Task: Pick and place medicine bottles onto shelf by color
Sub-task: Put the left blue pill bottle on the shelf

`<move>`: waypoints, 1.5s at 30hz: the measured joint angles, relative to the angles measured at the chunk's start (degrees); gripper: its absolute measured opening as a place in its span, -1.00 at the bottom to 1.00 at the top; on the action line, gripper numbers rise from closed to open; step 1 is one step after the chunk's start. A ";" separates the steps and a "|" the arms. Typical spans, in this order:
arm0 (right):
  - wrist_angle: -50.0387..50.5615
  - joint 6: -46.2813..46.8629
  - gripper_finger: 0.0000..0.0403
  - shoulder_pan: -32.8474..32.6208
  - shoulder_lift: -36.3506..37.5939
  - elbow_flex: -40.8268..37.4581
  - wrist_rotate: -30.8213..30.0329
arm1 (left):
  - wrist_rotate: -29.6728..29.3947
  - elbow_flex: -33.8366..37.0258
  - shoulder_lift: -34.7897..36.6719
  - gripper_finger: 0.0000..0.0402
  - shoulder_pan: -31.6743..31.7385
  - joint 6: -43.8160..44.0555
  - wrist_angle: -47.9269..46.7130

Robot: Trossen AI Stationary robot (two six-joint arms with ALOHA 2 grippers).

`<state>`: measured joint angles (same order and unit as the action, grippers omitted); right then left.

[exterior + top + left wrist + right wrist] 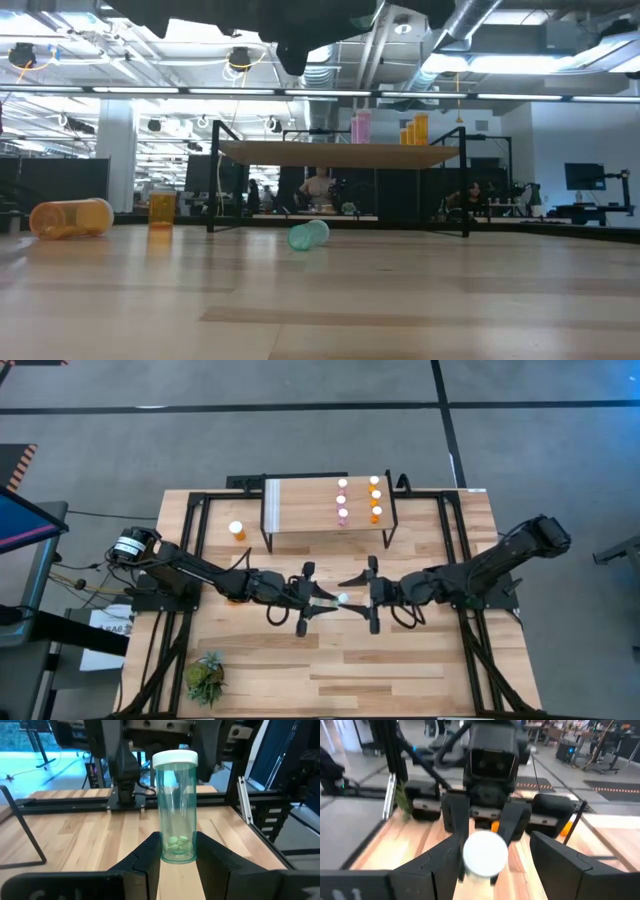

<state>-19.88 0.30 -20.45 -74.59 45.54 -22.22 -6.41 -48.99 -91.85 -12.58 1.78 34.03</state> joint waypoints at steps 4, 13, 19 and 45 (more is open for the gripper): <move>2.17 -0.04 0.27 -0.07 -0.84 0.89 0.09 | 0.01 0.00 0.00 -0.54 0.00 0.32 -1.11; 4.68 2.26 0.27 -0.02 -0.74 0.88 0.24 | 0.01 0.00 0.00 -0.53 0.07 0.64 -1.39; 4.81 2.26 0.19 -0.02 -0.74 0.88 0.26 | 0.05 0.00 0.00 -0.53 0.07 0.63 -1.62; 4.30 2.15 -0.33 0.02 -0.70 0.83 1.72 | -3.33 0.00 0.75 -0.18 0.07 1.07 -7.16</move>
<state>-15.58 2.46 -20.43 -75.30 46.37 -20.50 -9.73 -48.99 -91.10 -12.51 2.85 26.87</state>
